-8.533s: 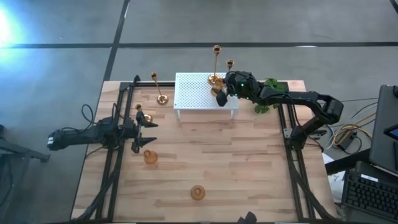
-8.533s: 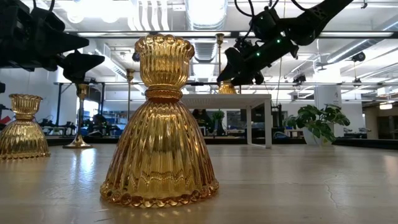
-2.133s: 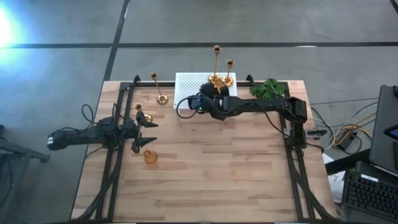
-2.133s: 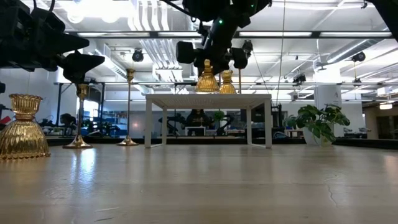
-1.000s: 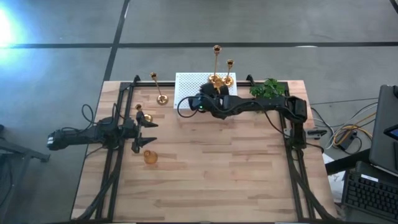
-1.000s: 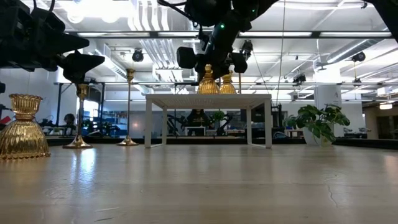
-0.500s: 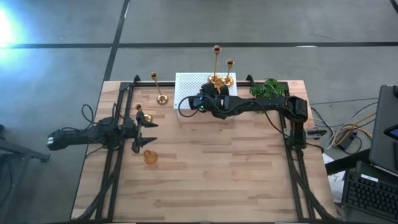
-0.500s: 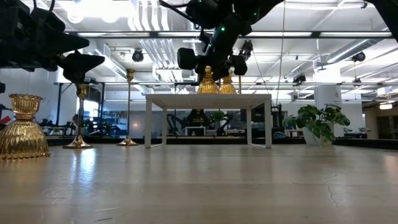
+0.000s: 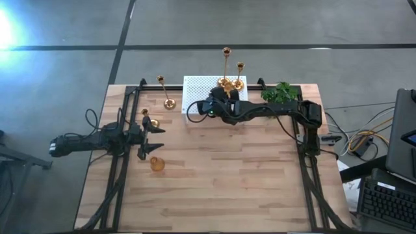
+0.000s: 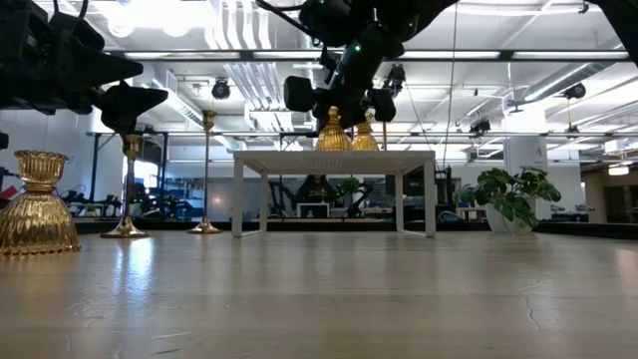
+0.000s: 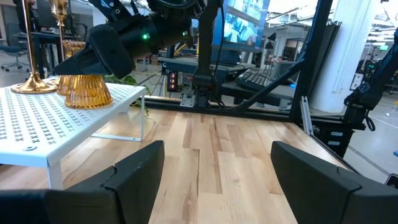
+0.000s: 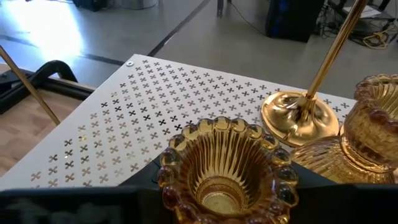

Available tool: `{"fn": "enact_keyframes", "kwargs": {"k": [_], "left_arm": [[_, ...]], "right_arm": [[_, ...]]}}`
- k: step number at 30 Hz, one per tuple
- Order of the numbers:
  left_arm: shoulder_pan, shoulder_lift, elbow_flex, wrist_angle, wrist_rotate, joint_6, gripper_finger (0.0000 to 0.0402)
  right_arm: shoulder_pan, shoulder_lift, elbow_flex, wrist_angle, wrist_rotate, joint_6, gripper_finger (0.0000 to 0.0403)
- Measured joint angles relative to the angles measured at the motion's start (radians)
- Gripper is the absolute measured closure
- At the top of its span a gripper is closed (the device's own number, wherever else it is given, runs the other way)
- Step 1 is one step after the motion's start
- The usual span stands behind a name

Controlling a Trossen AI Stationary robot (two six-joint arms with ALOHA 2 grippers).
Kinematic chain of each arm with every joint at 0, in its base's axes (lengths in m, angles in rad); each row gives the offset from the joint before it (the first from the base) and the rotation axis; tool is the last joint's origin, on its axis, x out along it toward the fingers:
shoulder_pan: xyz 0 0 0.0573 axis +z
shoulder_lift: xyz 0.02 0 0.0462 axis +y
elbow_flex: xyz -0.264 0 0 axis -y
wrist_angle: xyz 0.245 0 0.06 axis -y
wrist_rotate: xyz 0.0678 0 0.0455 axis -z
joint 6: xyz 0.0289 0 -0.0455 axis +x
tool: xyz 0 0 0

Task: Pick & Place candle stick holders
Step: Put the bottom orange candle holder on the shelf

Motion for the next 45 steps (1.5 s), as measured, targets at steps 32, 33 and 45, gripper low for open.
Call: {"fn": "enact_keyframes", "kwargs": {"k": [32,33,45], "left_arm": [[0.000,0.000,0.000,0.000,0.000,0.000,0.0101],[0.000,0.000,0.000,0.000,0.000,0.000,0.0101],[0.000,0.000,0.000,0.000,0.000,0.000,0.0101]], "right_arm": [[0.000,0.004,-0.009,0.011,-0.004,0.000,0.0231],[0.000,0.004,-0.009,0.011,-0.005,0.000,0.0226],[0.000,0.008,-0.011,0.010,-0.019,-0.019,0.0134]]}}
